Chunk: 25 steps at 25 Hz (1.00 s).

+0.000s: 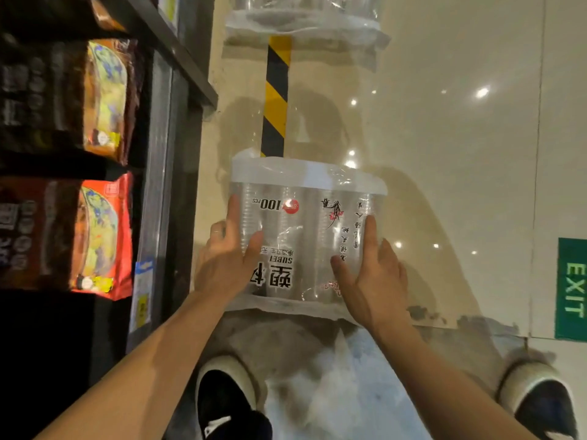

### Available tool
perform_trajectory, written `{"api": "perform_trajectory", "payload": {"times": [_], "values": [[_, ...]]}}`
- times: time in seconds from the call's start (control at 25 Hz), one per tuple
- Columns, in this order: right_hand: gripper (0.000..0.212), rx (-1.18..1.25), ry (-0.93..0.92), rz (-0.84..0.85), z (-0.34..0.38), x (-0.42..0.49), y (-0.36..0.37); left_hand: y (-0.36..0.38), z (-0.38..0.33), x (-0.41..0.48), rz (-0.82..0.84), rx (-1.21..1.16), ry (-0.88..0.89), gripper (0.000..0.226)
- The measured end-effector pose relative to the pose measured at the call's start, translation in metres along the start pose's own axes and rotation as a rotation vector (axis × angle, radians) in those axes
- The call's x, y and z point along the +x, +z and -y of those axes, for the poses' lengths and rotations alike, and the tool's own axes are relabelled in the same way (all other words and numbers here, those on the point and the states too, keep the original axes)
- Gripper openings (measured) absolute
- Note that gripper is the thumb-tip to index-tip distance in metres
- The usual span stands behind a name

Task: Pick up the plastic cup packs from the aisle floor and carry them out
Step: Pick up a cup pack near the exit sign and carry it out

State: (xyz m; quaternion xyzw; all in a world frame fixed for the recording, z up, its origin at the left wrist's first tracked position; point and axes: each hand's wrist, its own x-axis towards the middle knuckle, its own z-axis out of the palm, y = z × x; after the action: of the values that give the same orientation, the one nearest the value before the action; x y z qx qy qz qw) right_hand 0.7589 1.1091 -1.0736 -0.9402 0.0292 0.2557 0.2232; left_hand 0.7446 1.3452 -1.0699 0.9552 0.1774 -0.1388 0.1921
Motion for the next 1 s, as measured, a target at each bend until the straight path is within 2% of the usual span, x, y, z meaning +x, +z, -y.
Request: {"api": "perform_trajectory", "payload": {"times": [0.16, 0.24, 0.4, 0.56, 0.72, 0.88, 1.0], "values": [[0.079, 0.234, -0.032, -0.02, 0.007, -0.011, -0.033, -0.02, -0.019, -0.007, -0.025, -0.121, -0.037, 0.07], [0.078, 0.285, -0.04, -0.064, 0.02, -0.018, -0.081, -0.058, -0.045, -0.01, -0.072, -0.2, -0.024, 0.071], [0.073, 0.297, -0.143, -0.212, 0.062, -0.033, -0.208, -0.164, -0.122, -0.016, -0.251, -0.184, 0.054, 0.07], [0.068, 0.311, -0.246, -0.404, 0.121, -0.063, -0.38, -0.318, -0.226, -0.027, -0.425, -0.24, 0.144, 0.067], [0.066, 0.307, -0.308, -0.591, 0.183, -0.115, -0.568, -0.489, -0.336, -0.054, -0.514, -0.349, 0.185, 0.068], [0.064, 0.326, -0.372, -0.783, 0.236, -0.197, -0.748, -0.658, -0.445, -0.107, -0.611, -0.395, 0.293, 0.069], [0.064, 0.346, -0.403, -0.878, 0.257, -0.26, -0.849, -0.754, -0.507, -0.151, -0.677, -0.39, 0.358, 0.072]]}}
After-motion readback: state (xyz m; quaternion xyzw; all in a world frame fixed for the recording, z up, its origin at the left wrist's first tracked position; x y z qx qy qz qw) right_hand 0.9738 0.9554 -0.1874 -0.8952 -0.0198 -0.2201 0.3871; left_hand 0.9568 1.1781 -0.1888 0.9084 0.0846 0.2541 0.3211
